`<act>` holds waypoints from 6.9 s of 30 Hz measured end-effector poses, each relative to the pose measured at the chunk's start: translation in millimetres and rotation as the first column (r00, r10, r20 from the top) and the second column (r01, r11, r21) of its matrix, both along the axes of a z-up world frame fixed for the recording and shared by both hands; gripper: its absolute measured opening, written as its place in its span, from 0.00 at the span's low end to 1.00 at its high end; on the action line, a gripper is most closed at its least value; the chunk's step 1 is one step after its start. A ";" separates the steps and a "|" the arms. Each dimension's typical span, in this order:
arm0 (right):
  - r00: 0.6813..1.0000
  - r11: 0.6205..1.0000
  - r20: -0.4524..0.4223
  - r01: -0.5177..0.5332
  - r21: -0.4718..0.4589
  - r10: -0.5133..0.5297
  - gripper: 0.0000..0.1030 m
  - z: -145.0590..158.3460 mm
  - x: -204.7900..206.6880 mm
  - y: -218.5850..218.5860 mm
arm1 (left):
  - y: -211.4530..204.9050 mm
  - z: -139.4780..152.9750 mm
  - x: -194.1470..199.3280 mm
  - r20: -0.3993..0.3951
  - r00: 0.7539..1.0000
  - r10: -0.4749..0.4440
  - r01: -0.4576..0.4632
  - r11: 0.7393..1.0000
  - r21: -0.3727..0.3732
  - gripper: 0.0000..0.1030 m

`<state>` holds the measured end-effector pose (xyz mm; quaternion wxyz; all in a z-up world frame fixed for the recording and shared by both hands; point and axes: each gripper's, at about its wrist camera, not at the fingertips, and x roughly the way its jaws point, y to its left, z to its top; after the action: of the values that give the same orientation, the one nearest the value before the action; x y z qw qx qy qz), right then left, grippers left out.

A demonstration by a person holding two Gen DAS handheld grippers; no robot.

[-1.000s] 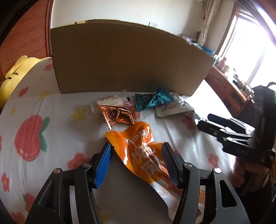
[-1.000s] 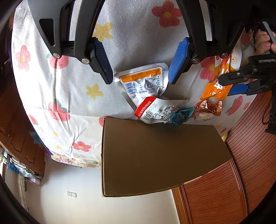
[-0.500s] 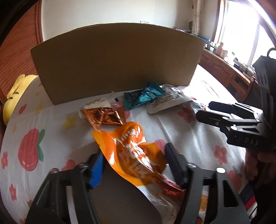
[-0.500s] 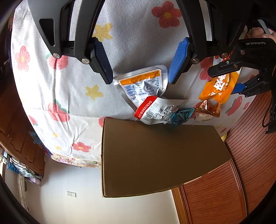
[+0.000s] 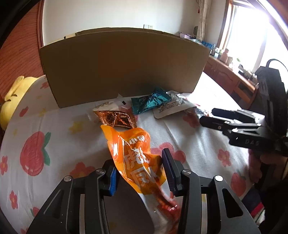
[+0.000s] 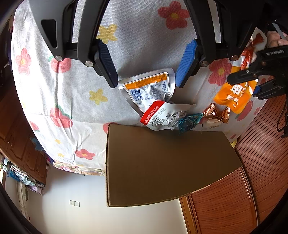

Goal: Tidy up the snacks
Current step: 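Grasp the orange spicy-strip bag with the left tool while the right tool grasps the silver pouch, then lift both held snacks and carry them over the cardboard box, then open both tools to drop the orange bag and silver pouch into the box, then move both tools back down to the remaining snacks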

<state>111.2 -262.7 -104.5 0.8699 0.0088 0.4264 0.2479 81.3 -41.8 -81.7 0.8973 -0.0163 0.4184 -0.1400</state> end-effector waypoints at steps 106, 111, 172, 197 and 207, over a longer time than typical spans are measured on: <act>0.988 1.000 0.156 -0.012 0.026 0.008 0.25 63.2 -70.2 -4.8 | 36.7 61.7 -30.4 0.221 0.975 -0.021 0.036 0.997 -0.066 0.20; 0.982 1.000 0.186 -0.021 0.022 0.017 0.25 73.7 -71.7 -2.1 | 35.9 73.1 -27.1 0.253 0.967 -0.029 0.044 0.998 -0.051 0.20; 0.979 0.995 0.183 -0.091 -0.035 0.096 0.25 89.2 120.4 80.5 | 14.5 91.3 105.2 0.327 0.945 -0.005 -0.029 0.995 0.098 0.20; 0.978 0.999 0.206 -0.044 0.017 0.040 0.39 107.4 79.7 60.4 | 18.1 107.4 65.4 0.307 0.952 -0.002 -0.023 0.997 0.077 0.29; 0.974 0.999 0.221 0.039 0.025 -0.044 0.52 109.5 32.7 31.6 | 23.2 95.7 16.0 0.330 0.944 -0.023 -0.007 0.996 0.091 0.40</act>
<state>143.9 -231.0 4.9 0.9169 -0.0013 0.3238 0.2335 97.3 -18.5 14.0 0.9539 0.0498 0.2681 -0.1252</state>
